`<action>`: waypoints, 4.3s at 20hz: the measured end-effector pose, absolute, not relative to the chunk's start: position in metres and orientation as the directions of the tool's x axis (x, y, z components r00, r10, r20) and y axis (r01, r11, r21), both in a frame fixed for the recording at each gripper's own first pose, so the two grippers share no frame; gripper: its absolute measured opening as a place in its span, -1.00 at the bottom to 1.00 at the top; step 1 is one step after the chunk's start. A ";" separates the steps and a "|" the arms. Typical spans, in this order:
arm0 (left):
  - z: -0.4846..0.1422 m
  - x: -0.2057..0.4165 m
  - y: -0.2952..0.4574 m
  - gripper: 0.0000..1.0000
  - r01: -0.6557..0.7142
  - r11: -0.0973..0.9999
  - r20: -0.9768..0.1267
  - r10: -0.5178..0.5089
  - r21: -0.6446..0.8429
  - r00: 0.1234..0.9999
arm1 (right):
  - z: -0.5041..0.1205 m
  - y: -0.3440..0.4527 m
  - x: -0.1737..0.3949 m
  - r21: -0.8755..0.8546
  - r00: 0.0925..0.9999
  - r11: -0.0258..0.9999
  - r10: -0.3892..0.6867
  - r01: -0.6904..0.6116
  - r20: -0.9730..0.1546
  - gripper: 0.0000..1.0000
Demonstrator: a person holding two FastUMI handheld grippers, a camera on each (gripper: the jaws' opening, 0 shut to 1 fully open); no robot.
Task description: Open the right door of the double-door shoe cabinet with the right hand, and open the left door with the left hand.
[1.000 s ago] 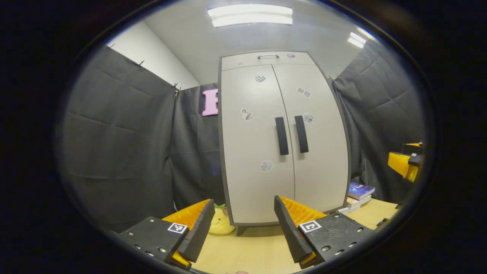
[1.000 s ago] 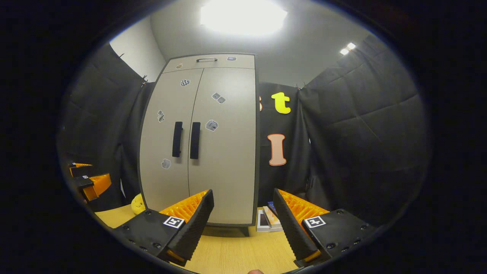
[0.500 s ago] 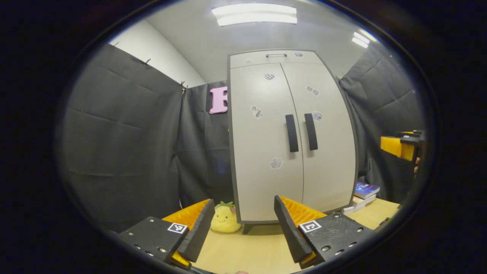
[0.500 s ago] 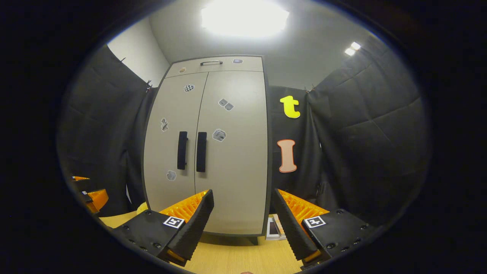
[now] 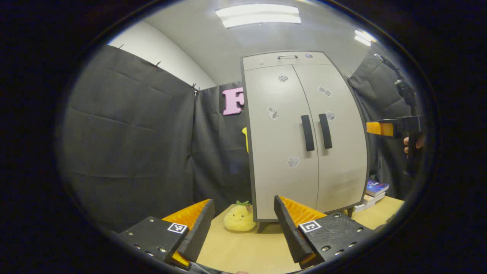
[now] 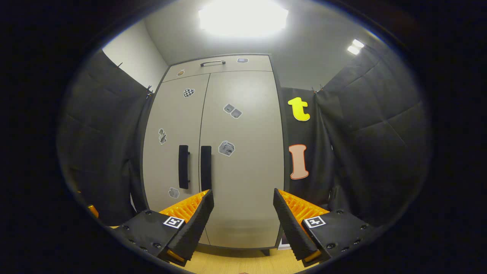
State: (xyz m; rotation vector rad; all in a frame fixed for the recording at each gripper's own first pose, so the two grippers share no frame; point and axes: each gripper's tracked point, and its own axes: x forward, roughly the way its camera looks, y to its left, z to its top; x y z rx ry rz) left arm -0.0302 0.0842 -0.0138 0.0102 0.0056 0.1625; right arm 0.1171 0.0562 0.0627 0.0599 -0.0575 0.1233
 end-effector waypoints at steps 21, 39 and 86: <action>-0.019 -0.087 0.144 0.80 -0.365 0.927 -0.039 0.369 0.082 0.929 | 0.076 0.146 0.248 0.085 0.984 0.981 0.177 -0.176 -0.004 0.96; -0.019 -0.099 0.148 0.80 -0.453 0.888 -0.049 0.458 0.085 0.888 | 0.049 0.177 0.295 0.056 0.970 0.986 0.165 -0.158 -0.178 -0.55; 0.007 -0.038 0.039 0.82 0.068 0.997 0.025 -0.069 0.025 0.997 | 0.062 0.057 0.141 0.133 0.923 0.955 0.291 -0.265 -0.250 -0.73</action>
